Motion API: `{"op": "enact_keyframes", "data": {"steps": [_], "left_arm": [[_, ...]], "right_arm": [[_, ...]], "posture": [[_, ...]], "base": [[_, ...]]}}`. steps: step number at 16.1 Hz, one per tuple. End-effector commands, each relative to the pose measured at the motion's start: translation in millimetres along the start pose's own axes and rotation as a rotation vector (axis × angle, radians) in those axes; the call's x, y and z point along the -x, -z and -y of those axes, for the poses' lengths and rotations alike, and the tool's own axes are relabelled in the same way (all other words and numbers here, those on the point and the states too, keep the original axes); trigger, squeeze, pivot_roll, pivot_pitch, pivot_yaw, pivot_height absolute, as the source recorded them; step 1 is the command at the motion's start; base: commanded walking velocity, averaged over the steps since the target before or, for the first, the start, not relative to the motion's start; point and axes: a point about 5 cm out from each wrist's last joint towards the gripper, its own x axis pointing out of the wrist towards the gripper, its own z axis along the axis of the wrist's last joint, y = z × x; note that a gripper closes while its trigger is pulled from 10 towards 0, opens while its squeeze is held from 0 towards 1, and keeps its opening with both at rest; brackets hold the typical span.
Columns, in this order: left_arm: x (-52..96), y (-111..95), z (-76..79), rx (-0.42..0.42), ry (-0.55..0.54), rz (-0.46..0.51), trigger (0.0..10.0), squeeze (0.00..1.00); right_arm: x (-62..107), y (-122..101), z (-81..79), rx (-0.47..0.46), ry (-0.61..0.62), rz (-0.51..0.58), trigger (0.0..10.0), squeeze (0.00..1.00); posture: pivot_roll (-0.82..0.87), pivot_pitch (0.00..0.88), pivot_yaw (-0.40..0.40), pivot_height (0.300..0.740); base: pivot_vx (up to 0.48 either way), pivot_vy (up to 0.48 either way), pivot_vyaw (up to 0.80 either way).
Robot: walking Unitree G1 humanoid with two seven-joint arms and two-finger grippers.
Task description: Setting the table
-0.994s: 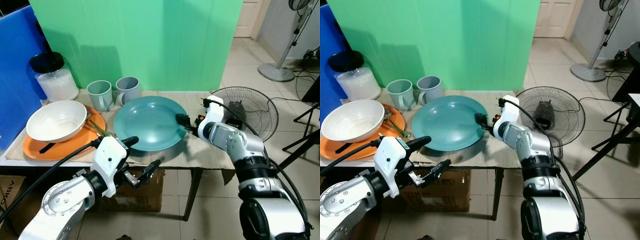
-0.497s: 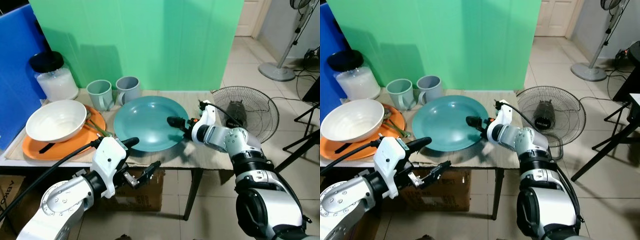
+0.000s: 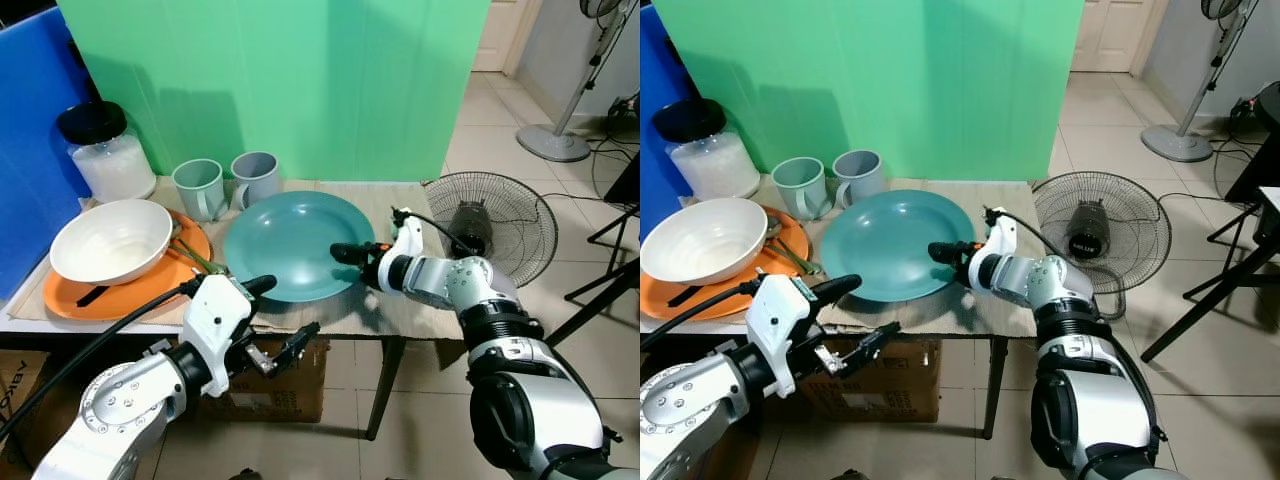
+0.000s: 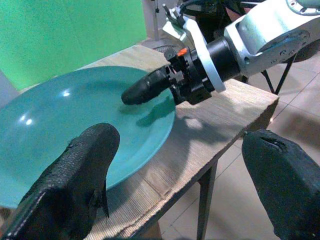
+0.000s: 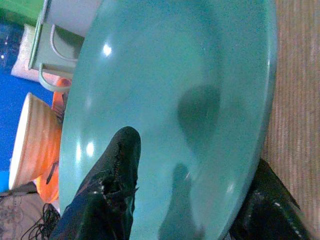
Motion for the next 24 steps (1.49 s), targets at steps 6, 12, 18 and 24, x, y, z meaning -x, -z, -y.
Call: {"op": "enact_keyframes", "data": {"steps": [6, 12, 18, 24], "left_arm": [[2.2, 0.5, -4.4, -0.01, -0.02, -0.004, 10.0, 0.0], [1.2, -0.2, -5.6, -0.01, -0.027, 0.001, 10.0, 0.0], [-3.1, -2.9, -2.2, -0.002, -0.024, 0.026, 10.0, 0.0], [-3.1, -24.8, -5.5, 0.028, -0.183, 0.167, 10.0, 0.0]], "right_arm": [[-2.2, -3.5, -7.3, 0.023, -0.025, 0.002, 0.0, 0.0], [2.8, -5.6, -2.0, 0.012, -0.007, 0.003, 0.0, 0.0], [36.0, -28.5, 5.7, -0.058, -0.071, 0.123, 0.0, 0.0], [118.5, -60.6, -9.9, 0.134, -0.122, 0.442, 10.0, 0.0]], "posture": [[0.03, 0.0, 0.011, 0.74], [0.02, 0.0, 0.015, 0.74], [0.01, 0.0, 0.02, 0.74], [-0.03, 0.0, 0.046, 0.74]], "base": [[0.0, 0.0, 0.0], [0.0, 0.0, 0.0], [0.0, 0.0, 0.0], [0.0, 0.0, -0.39]]}}
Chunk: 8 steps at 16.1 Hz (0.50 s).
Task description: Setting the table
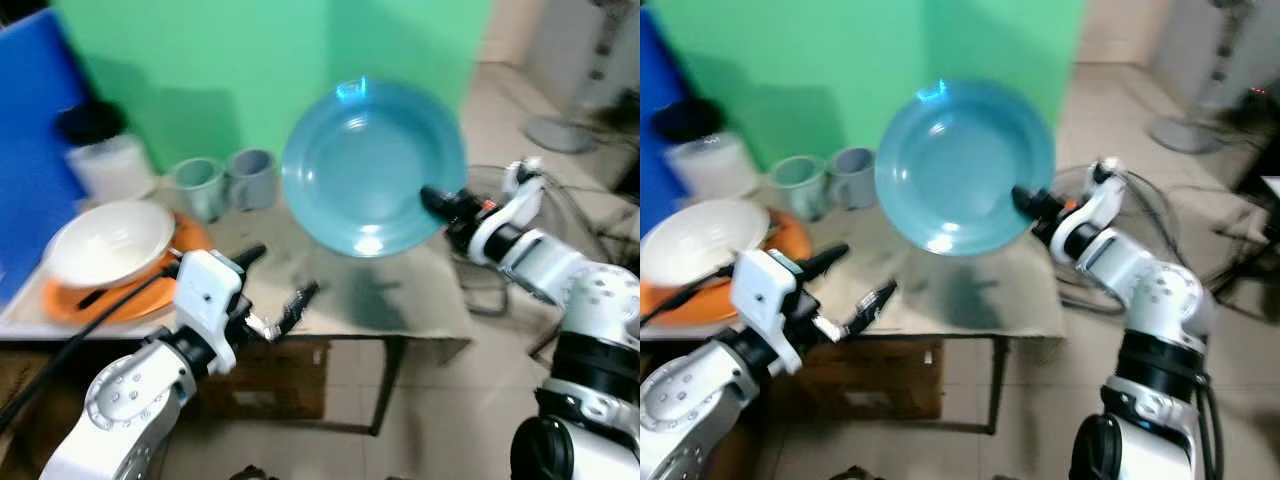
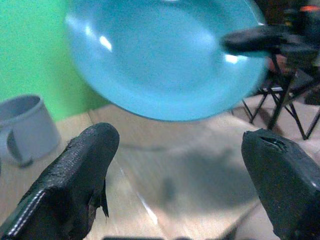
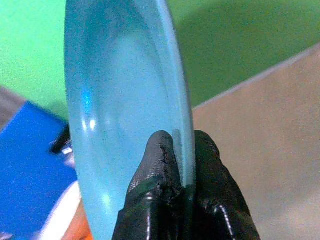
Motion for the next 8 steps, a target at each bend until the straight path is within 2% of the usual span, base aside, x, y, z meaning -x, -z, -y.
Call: {"op": "enact_keyframes", "data": {"steps": [1, 2, 3, 5, 7, 8], "left_arm": [[-1.1, -6.0, -5.7, -0.039, -0.091, 0.024, 10.0, 0.0], [-4.5, -4.0, -11.7, -0.078, -0.187, 0.01, 10.0, 0.0], [-7.2, 0.8, -14.8, -0.112, -0.236, -0.011, 10.0, 0.0], [-10.3, 2.0, -18.3, -0.115, -0.287, -0.007, 10.0, 0.0], [-12.2, 0.8, -19.0, -0.117, -0.296, 0.0, 10.0, 0.0], [-12.6, 0.6, -20.8, -0.118, -0.31, 0.004, 10.0, 0.0]], "right_arm": [[9.7, -5.5, -5.4, 0.096, 0.048, 0.065, 10.0, 0.0], [17.5, -7.3, -10.5, 0.191, 0.104, 0.13, 10.0, 0.0], [23.4, -5.3, -14.7, 0.213, 0.121, 0.164, 10.0, 0.0], [32.3, 0.1, -16.8, 0.206, 0.148, 0.176, 10.0, 0.0], [37.6, 1.7, -23.3, 0.16, 0.114, 0.212, 10.0, 0.0], [40.0, 0.7, -23.9, 0.226, 0.144, 0.224, 10.0, 0.0]], "posture": [[-0.05, 0.0, 0.058, 0.74], [-0.05, 0.0, 0.064, 0.74], [-0.06, 0.0, 0.067, 0.74], [-0.07, 0.0, 0.071, 0.74], [-0.08, 0.0, 0.072, 0.74], [-0.08, 0.0, 0.069, 0.74]], "base": [[0.0, 0.0, -0.77], [0.0, 0.0, -0.77], [0.0, 0.0, -0.77], [0.0, 0.0, -0.78], [0.0, 0.0, -0.78], [0.0, 0.0, -0.79]]}}
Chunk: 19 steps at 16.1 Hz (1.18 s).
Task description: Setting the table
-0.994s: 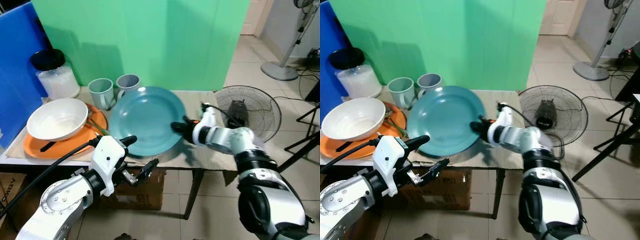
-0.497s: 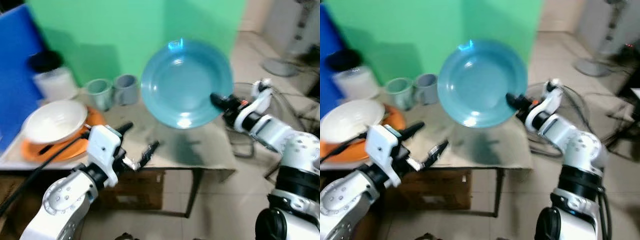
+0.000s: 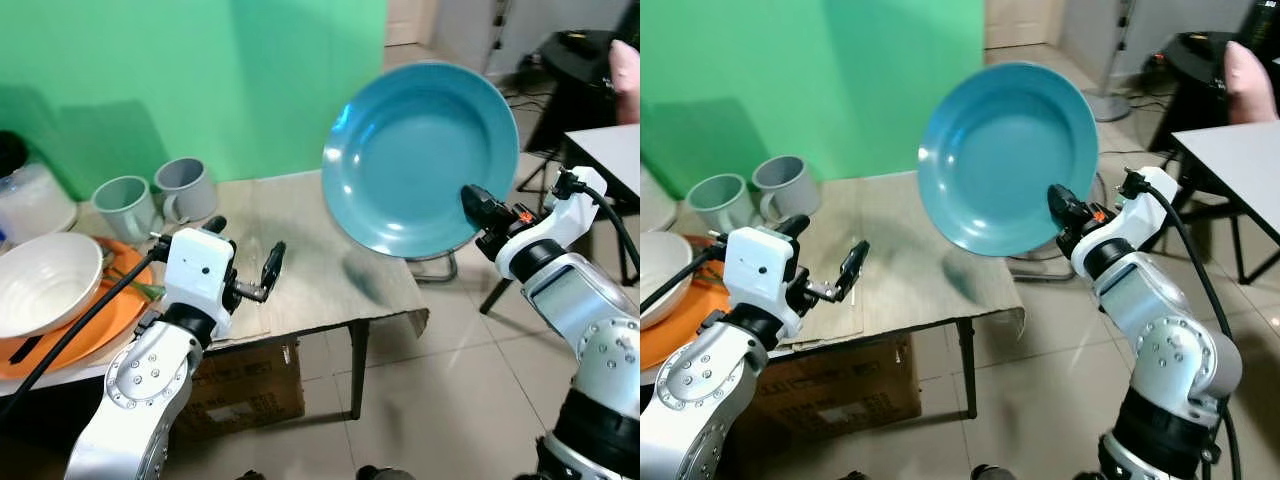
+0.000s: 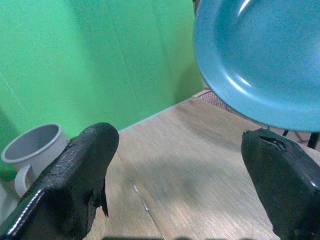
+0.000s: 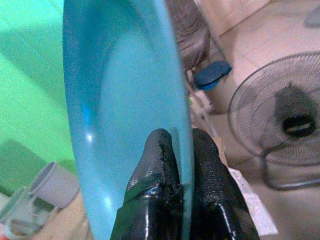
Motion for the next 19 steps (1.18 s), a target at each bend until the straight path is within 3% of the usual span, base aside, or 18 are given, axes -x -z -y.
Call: {"op": "enact_keyframes", "data": {"steps": [1, 2, 3, 6, 11, 17, 19], "left_arm": [[-0.4, 1.3, -3.7, -0.011, -0.035, -0.004, 10.0, 0.0], [-0.4, 1.7, -4.4, -0.012, -0.047, -0.005, 10.0, 0.0], [0.0, 3.0, -5.8, -0.03, -0.072, -0.006, 10.0, 0.0], [2.0, 4.3, -6.9, -0.035, -0.096, -0.008, 10.0, 0.0], [7.1, 7.4, -10.2, -0.037, -0.141, -0.023, 10.0, 0.0], [5.1, 5.5, -11.9, -0.042, -0.16, -0.01, 10.0, 0.0], [4.3, 6.8, -13.7, 0.013, -0.19, -0.033, 10.0, 0.0]], "right_arm": [[4.5, -6.0, -2.6, 0.087, 0.023, 0.044, 10.0, 0.0], [5.1, -5.3, -1.8, 0.097, 0.034, 0.047, 10.0, 0.0], [6.0, -12.6, -2.1, 0.121, 0.075, 0.17, 10.0, 0.0], [4.7, -8.9, 0.2, 0.211, 0.137, 0.168, 10.0, 0.0], [2.5, 6.3, -2.3, 0.124, 0.058, 0.114, 10.0, 0.0], [2.0, 12.5, 1.4, 0.153, 0.084, 0.114, 10.0, 0.0], [3.1, 12.8, 5.7, 0.167, 0.112, 0.111, 10.0, 0.0]], "posture": [[-0.08, 0.0, 0.068, 0.74], [-0.08, 0.0, 0.067, 0.74], [-0.08, 0.0, 0.066, 0.74], [-0.08, 0.0, 0.067, 0.74], [-0.07, 0.0, 0.054, 0.74], [-0.07, 0.0, 0.056, 0.74], [-0.07, 0.0, 0.058, 0.74]], "base": [[0.0, 0.0, -0.76], [0.0, 0.0, -0.76], [0.0, 0.0, -0.76], [0.0, 0.0, -0.74], [0.0, 0.0, -0.78], [0.0, 0.0, -0.8], [0.0, 0.0, -0.8]]}}
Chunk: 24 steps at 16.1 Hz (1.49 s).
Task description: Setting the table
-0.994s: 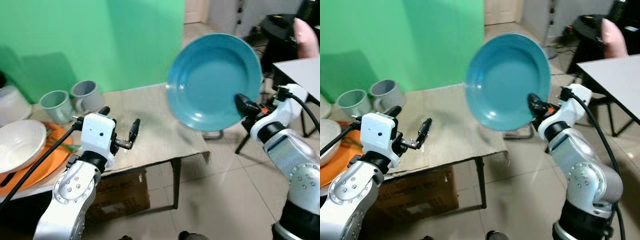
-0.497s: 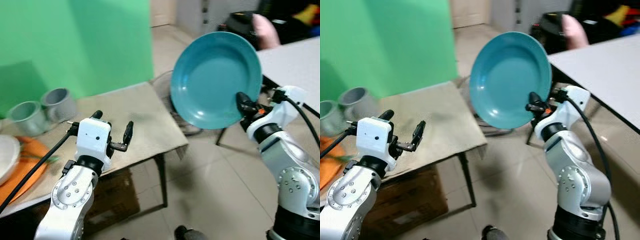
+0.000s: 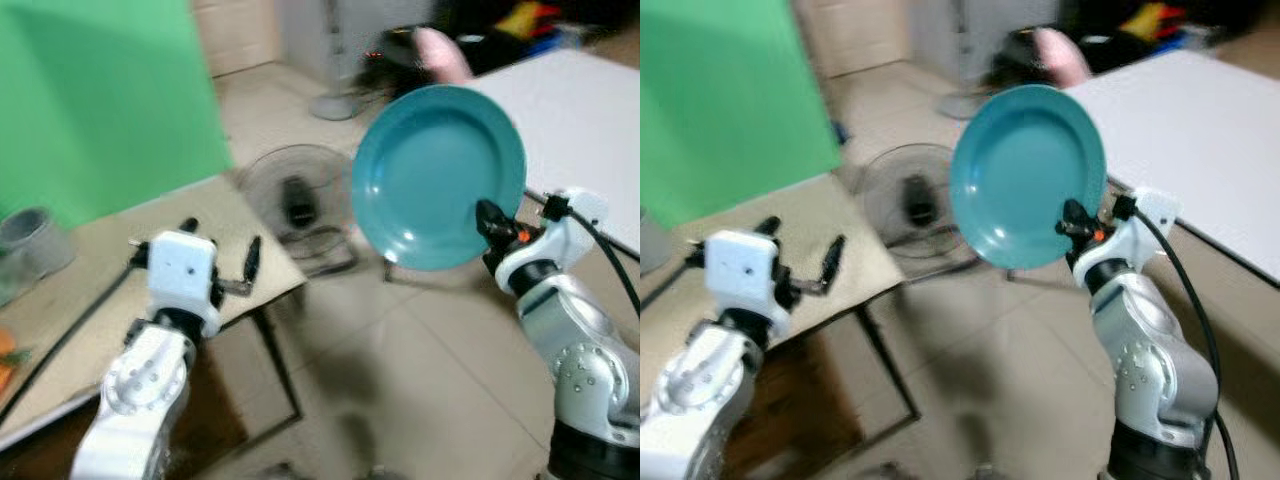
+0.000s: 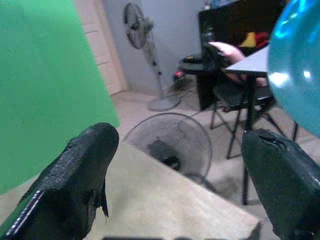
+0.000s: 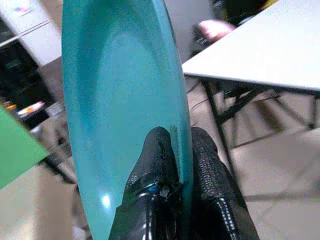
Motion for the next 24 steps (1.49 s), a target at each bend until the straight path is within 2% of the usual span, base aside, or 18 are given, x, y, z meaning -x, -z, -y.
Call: {"op": "enact_keyframes", "data": {"steps": [1, 3, 4, 6, 9, 13, 14, 17, 19, 24], "left_arm": [[-1.0, 0.4, -2.3, -0.008, -0.016, -0.009, 10.0, 0.0], [-1.1, 2.8, -4.2, 0.014, -0.037, -0.021, 10.0, 0.0], [-1.8, 6.0, -7.7, -0.037, -0.058, -0.035, 10.0, 0.0], [-1.1, 7.7, -11.8, -0.022, -0.093, -0.034, 10.0, 0.0], [0.0, 10.3, -20.5, -0.054, -0.141, -0.036, 10.0, 0.0], [4.0, 14.1, -22.0, -0.065, -0.152, -0.035, 10.0, 0.0], [5.1, 14.8, -22.4, -0.065, -0.157, -0.036, 10.0, 0.0], [14.3, 16.7, -24.6, -0.062, -0.175, -0.043, 10.0, 0.0], [15.7, 17.8, -24.7, -0.064, -0.168, -0.048, 10.0, 0.0], [7.9, 18.1, -18.3, -0.059, -0.093, -0.041, 10.0, 0.0]], "right_arm": [[0.7, -6.4, -0.9, 0.023, 0.004, 0.037, 10.0, 0.0], [1.0, -6.2, 2.8, 0.03, 0.031, 0.031, 10.0, 0.0], [1.9, -4.0, 5.6, 0.045, 0.045, 0.008, 10.0, 0.0], [3.4, -0.1, 7.9, 0.057, 0.068, -0.01, 10.0, 0.0], [4.8, 12.3, 15.1, 0.095, 0.123, -0.063, 10.0, 0.0], [2.6, 15.1, 7.8, 0.153, 0.061, -0.098, 10.0, 0.0], [2.8, 15.1, 7.1, 0.153, 0.053, -0.098, 10.0, 0.0], [3.6, 20.8, 7.5, 0.074, 0.059, -0.12, 10.0, 0.0], [4.7, 25.1, 9.1, 0.072, 0.077, -0.126, 10.0, 0.0], [13.8, 22.8, 20.3, 0.049, 0.15, -0.107, 10.0, 0.0]], "posture": [[-0.07, 0.0, 0.058, 0.74], [-0.08, 0.0, 0.057, 0.74], [-0.08, 0.0, 0.057, 0.74], [-0.09, 0.0, 0.048, 0.74], [-0.09, 0.0, 0.046, 0.74], [-0.09, 0.0, 0.017, 0.74], [-0.09, 0.0, 0.004, 0.74], [-0.07, 0.0, -0.025, 0.74], [-0.07, 0.0, -0.025, 0.74], [-0.11, 0.0, 0.028, 0.74]], "base": [[0.0, 0.0, -0.8], [0.0, 0.0, -0.8], [0.0, 0.0, -0.8], [0.0, 0.0, -0.8], [0.0, 0.0, -0.8], [0.0, 0.0, -0.78], [0.0, 0.0, -0.78], [0.08, 0.0, -0.78], [0.274, 0.0, -0.78], [0.316, 0.0, -0.78]]}}
